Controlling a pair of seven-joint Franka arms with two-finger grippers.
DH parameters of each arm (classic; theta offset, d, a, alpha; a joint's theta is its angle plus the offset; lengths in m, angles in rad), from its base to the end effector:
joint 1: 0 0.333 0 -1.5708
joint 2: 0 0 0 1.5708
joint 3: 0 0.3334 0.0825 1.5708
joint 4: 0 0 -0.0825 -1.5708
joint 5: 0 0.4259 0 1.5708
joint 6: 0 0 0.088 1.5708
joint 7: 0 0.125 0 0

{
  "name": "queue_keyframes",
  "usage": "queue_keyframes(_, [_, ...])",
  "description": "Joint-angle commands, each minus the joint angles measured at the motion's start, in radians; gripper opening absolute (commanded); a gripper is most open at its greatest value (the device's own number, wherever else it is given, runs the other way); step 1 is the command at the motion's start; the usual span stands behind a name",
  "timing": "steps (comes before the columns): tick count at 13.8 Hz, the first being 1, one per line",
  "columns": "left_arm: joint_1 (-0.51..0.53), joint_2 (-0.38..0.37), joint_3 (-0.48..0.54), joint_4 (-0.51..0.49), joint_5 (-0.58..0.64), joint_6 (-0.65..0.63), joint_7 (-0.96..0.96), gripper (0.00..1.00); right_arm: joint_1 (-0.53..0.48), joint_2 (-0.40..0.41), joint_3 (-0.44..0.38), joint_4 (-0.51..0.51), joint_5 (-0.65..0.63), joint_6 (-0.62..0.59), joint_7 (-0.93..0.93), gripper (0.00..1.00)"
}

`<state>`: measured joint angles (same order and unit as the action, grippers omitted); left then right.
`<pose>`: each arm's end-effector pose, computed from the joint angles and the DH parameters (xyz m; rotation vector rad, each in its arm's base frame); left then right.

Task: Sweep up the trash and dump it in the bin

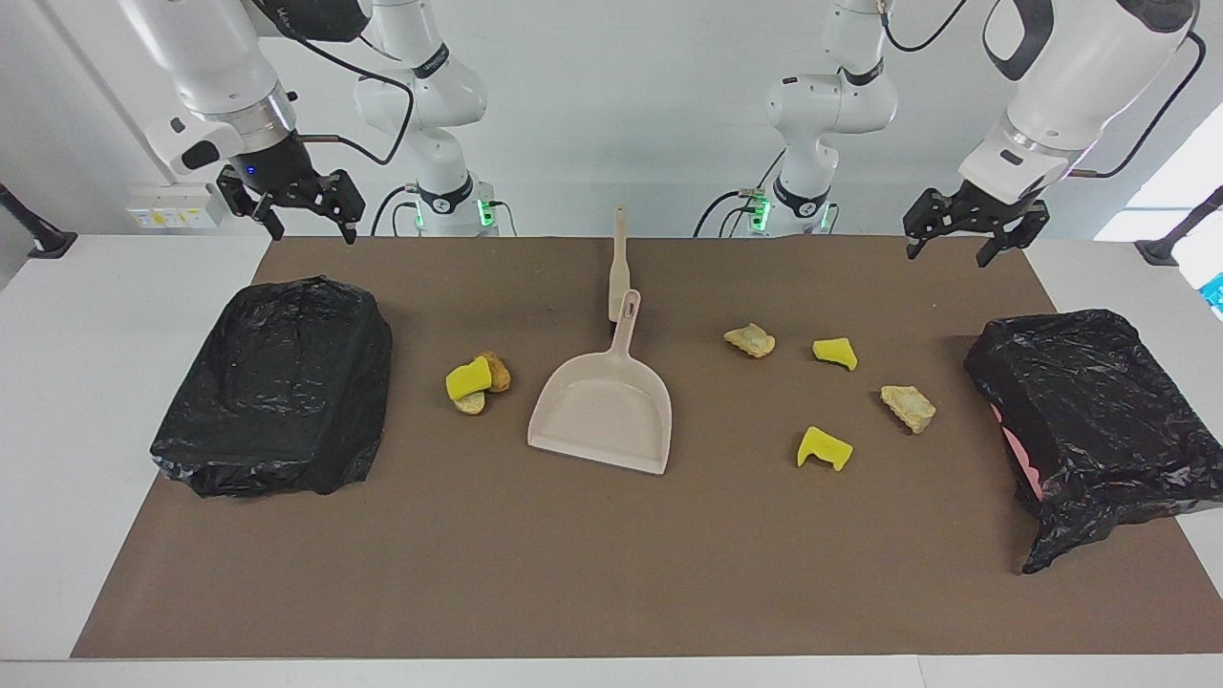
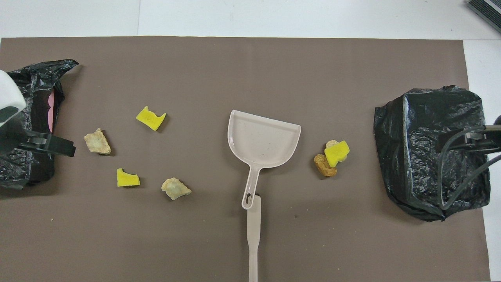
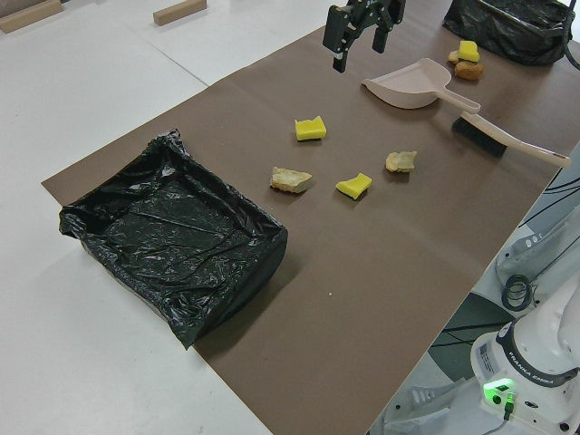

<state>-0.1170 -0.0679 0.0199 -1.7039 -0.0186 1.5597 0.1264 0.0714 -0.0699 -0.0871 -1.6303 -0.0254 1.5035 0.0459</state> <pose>0.5654 -0.0571 0.5945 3.0989 -0.3471 -0.1186 0.5647 -0.0139 0.6283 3.1187 -0.0970 -0.0887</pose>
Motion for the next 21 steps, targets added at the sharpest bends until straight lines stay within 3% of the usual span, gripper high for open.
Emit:
queue_keyframes(1, [-0.064, -0.016, 0.009, -0.086, 0.009, 0.048, 0.004, 1.0, -0.015, -0.015, 0.007, -0.014, 0.016, 0.021, -0.02, 1.0])
queue_keyframes(11, [-0.298, -0.067, 0.009, -0.396, -0.037, 0.325, -0.02, 1.0, -0.015, -0.015, 0.007, -0.014, 0.016, 0.021, -0.021, 1.0])
queue_keyframes(21, [-0.64, -0.098, 0.009, -0.565, -0.054, 0.509, -0.439, 1.0, -0.015, -0.015, 0.007, -0.014, 0.016, 0.021, -0.02, 1.0])
